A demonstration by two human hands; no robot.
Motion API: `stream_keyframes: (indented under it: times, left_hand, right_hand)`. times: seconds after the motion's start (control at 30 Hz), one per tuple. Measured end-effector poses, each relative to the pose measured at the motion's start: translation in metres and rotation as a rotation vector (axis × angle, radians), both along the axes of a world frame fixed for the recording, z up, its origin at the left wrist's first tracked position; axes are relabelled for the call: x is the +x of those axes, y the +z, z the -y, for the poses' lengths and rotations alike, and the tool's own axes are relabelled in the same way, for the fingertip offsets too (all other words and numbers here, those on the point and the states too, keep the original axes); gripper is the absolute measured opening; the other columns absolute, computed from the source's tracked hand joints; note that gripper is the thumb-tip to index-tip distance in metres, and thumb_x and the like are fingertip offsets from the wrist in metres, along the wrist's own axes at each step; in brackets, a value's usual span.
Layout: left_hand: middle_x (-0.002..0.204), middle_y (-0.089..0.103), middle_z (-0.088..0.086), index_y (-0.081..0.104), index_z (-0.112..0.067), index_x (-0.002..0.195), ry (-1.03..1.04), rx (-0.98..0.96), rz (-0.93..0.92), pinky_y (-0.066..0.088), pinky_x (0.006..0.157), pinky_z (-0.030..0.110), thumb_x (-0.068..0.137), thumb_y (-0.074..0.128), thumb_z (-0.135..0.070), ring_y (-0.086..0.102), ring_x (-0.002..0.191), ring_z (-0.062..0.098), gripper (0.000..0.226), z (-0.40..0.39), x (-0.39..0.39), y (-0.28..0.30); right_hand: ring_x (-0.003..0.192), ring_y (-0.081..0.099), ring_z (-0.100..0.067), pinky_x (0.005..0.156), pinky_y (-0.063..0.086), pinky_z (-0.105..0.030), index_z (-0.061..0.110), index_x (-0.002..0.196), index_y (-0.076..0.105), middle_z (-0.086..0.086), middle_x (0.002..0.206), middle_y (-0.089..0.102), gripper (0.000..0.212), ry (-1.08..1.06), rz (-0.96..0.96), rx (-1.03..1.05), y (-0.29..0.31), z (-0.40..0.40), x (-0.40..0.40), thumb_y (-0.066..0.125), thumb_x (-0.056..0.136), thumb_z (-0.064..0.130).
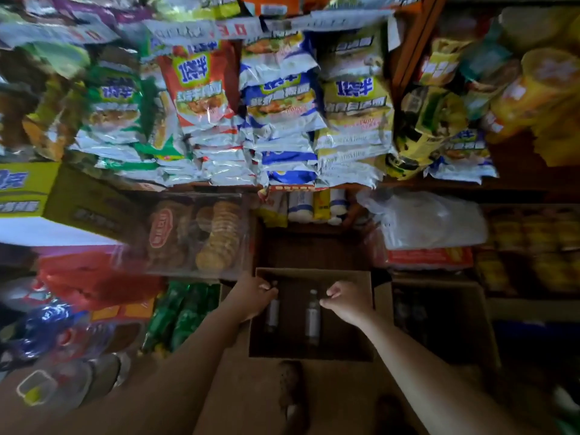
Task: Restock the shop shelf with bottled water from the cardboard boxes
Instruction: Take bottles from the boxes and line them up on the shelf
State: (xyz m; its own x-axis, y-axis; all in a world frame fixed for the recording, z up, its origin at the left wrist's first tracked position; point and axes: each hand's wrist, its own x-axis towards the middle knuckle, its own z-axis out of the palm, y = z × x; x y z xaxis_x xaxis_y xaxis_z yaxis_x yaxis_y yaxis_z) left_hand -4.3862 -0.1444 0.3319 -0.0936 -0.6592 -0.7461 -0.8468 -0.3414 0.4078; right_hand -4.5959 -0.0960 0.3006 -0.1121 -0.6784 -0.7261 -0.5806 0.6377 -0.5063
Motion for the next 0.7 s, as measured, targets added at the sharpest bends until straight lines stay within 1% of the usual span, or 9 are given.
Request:
stream_keyframes:
  times: [0.07,0.1,0.17,0.27,0.33,0.4,0.43,0.53,0.7]
  left_hand:
    - [0.119,0.063,0.007,0.063,-0.013,0.113,-0.001,0.045,-0.017,0.044,0.087,0.028,0.095,0.052,-0.036,0.058,0.112,0.022,0.031,0.0,-0.002,-0.023]
    - [0.118,0.063,0.008,0.063,-0.015,0.109,0.008,0.071,-0.03,0.044,0.087,0.028,0.095,0.052,-0.035,0.057,0.113,0.023,0.027,0.0,-0.005,-0.037]
    - [0.109,0.062,0.009,0.061,-0.015,0.101,0.064,0.143,-0.069,0.047,0.09,0.032,0.094,0.054,-0.03,0.057,0.11,0.026,0.018,-0.004,-0.012,-0.063]
    - [0.094,0.06,0.009,0.062,-0.012,0.09,0.162,0.216,-0.155,0.048,0.095,0.039,0.093,0.057,-0.026,0.059,0.098,0.026,0.015,-0.012,-0.029,-0.112]
    - [0.088,0.06,0.007,0.061,-0.017,0.083,0.32,0.249,-0.23,0.052,0.087,0.038,0.091,0.06,-0.025,0.058,0.086,0.022,0.012,-0.015,-0.04,-0.147]
    - [0.094,0.06,0.005,0.059,-0.016,0.094,0.417,0.288,-0.258,0.047,0.073,0.028,0.093,0.058,-0.025,0.056,0.088,0.018,0.009,-0.018,-0.051,-0.18]
    - [0.098,0.06,0.005,0.058,-0.015,0.101,0.446,0.313,-0.257,0.044,0.07,0.025,0.093,0.057,-0.026,0.056,0.092,0.019,0.014,-0.019,-0.055,-0.196]
    - [0.105,0.061,0.007,0.059,-0.014,0.103,0.479,0.329,-0.23,0.044,0.069,0.024,0.092,0.059,-0.029,0.058,0.102,0.022,0.018,-0.019,-0.06,-0.251]
    - [0.107,0.06,0.006,0.06,-0.007,0.115,0.522,0.346,-0.183,0.041,0.066,0.023,0.092,0.059,-0.022,0.056,0.098,0.022,0.028,-0.009,-0.063,-0.341]
  right_hand:
    - [0.109,0.061,-0.025,0.064,0.043,-0.018,-0.011,0.107,0.061,-0.01,0.097,0.065,0.034,-0.032,0.016,0.033,-0.019,-0.004,0.004,0.066,0.087,0.017]
    - [0.107,0.061,-0.027,0.066,0.044,-0.02,-0.01,0.106,0.061,-0.014,0.1,0.065,0.034,-0.046,0.022,0.047,-0.03,-0.006,0.004,0.067,0.087,0.017]
    - [0.097,0.062,-0.022,0.078,0.048,-0.027,0.001,0.106,0.062,-0.013,0.106,0.065,0.029,-0.061,0.026,0.098,-0.051,-0.011,0.005,0.068,0.086,0.021]
    - [0.089,0.06,-0.02,0.085,0.049,-0.034,0.003,0.101,0.063,-0.015,0.103,0.065,0.024,-0.073,0.027,0.15,-0.093,-0.02,0.002,0.069,0.086,0.02]
    - [0.096,0.063,-0.026,0.089,0.049,-0.04,0.001,0.1,0.065,-0.019,0.105,0.066,0.025,-0.075,0.038,0.174,-0.124,-0.023,-0.002,0.07,0.085,0.02]
    - [0.099,0.063,-0.026,0.092,0.05,-0.041,0.0,0.104,0.065,-0.018,0.107,0.066,0.028,-0.075,0.04,0.22,-0.158,-0.028,-0.006,0.069,0.086,0.021]
    - [0.099,0.063,-0.026,0.093,0.05,-0.041,0.0,0.105,0.065,-0.017,0.107,0.066,0.029,-0.076,0.04,0.237,-0.175,-0.03,-0.007,0.069,0.086,0.021]
    - [0.102,0.062,-0.024,0.093,0.05,-0.039,0.004,0.109,0.063,-0.012,0.11,0.065,0.032,-0.068,0.032,0.288,-0.23,-0.038,-0.012,0.069,0.086,0.026]
    - [0.109,0.058,-0.02,0.087,0.047,-0.027,0.011,0.12,0.058,-0.006,0.119,0.06,0.04,0.012,0.038,0.38,-0.319,-0.049,-0.019,0.069,0.085,0.028]
